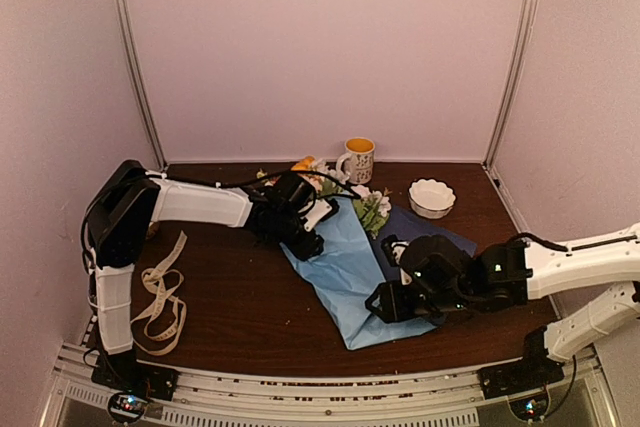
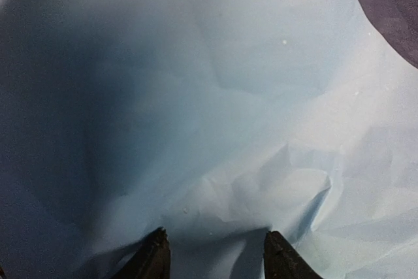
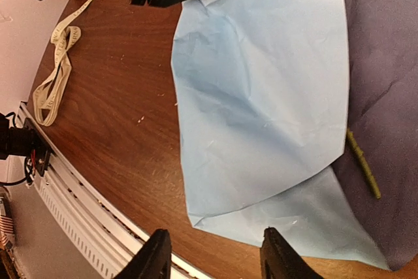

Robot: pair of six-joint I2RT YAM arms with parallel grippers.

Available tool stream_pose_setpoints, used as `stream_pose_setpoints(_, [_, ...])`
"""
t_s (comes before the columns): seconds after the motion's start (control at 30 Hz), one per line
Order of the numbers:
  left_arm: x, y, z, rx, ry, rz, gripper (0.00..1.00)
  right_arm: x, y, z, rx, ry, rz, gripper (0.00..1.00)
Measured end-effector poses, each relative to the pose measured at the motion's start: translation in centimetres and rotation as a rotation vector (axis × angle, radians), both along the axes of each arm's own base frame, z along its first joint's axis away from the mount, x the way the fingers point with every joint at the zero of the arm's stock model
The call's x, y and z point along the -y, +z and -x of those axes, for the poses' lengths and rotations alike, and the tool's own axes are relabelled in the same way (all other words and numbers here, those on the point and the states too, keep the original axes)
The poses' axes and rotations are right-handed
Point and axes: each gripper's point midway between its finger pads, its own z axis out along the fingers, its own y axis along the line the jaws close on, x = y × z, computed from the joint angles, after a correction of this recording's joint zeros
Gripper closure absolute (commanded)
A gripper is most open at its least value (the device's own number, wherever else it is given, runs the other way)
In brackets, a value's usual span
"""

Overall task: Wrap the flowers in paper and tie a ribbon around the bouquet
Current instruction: Adjust the two-thirds folded wrapping paper at the center of the board.

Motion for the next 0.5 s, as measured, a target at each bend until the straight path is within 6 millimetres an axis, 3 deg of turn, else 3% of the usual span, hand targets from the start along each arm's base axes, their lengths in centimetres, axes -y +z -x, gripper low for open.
stream_pose_setpoints(0.1, [0.1, 0.1, -0.1, 0.005, 0.000, 0.005, 0.47, -0.8, -1.5, 1.4, -0.050, -0.011, -0.037, 0.42])
stream_pose_setpoints(0.23, [0.2, 0.2, -0.2, 0.010, 0.000, 0.011, 0.47, -1.2, -4.3, 2.0, -0.115, -0.037, -0.033, 0.45])
stream_pose_setpoints(0.37, [0.1, 0.0, -0.1, 0.008, 0.000, 0.008, 0.47, -2.8, -5.9, 2.3, -0.154, -0.013, -0.037, 0.61])
stream_pose_setpoints(0.5, [0.0, -0.2, 0.0, 0.006, 0.000, 0.007, 0.47, -3.8, -7.3, 2.6, -0.187, 0.010, -0.027, 0.66])
